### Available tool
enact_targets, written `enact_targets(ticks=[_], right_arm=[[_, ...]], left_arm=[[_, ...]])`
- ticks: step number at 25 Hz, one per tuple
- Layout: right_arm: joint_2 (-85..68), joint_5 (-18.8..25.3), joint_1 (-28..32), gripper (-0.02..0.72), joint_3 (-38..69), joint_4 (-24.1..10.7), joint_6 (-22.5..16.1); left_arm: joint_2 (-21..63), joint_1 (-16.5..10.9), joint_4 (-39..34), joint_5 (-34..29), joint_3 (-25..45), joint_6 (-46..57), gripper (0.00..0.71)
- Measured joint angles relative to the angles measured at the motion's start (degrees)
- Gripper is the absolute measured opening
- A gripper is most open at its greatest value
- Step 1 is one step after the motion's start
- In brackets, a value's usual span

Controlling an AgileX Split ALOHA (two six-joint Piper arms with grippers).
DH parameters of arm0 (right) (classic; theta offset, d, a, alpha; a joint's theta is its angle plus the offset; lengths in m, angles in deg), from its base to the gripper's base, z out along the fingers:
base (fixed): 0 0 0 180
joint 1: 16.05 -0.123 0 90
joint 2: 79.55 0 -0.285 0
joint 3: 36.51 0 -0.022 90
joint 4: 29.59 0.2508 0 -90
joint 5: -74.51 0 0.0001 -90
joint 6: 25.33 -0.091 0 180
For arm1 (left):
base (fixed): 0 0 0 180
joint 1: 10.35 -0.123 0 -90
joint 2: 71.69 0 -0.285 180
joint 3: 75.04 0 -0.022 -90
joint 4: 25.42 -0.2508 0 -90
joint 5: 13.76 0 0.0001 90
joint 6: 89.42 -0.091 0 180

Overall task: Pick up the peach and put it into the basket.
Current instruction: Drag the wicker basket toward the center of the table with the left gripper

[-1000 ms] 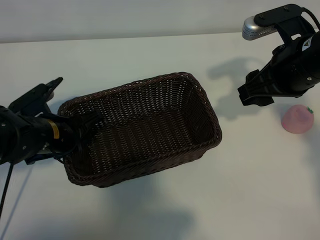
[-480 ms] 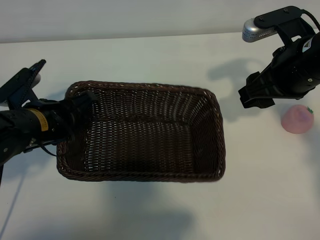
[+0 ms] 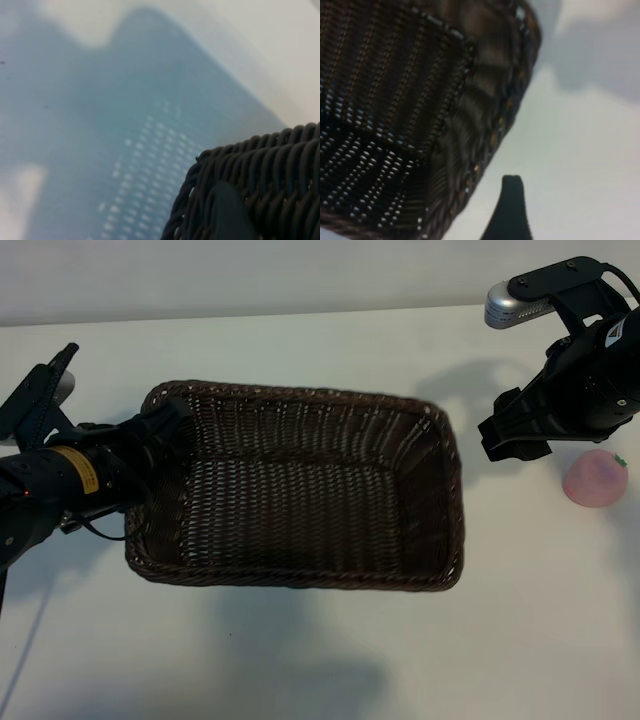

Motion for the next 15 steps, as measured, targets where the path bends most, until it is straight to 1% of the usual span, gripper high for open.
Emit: enact_targets(ticks=[5,10,15], right_arm=[[0.0,0.2,0.0,0.594,0.0,0.0,0.0],[0.0,0.4,0.0,0.594,0.0,0.0,0.0],[0.0,0.8,0.0,0.594,0.0,0.0,0.0]], left_arm=[[0.0,0.0,0.0,2.5,0.0,0.2,0.403],[0.0,-0.1,1.0,6.4,0.0,0.2,0.403],[0.0,-3.6,0.9,7.1,0.0,0.3,0.403]])
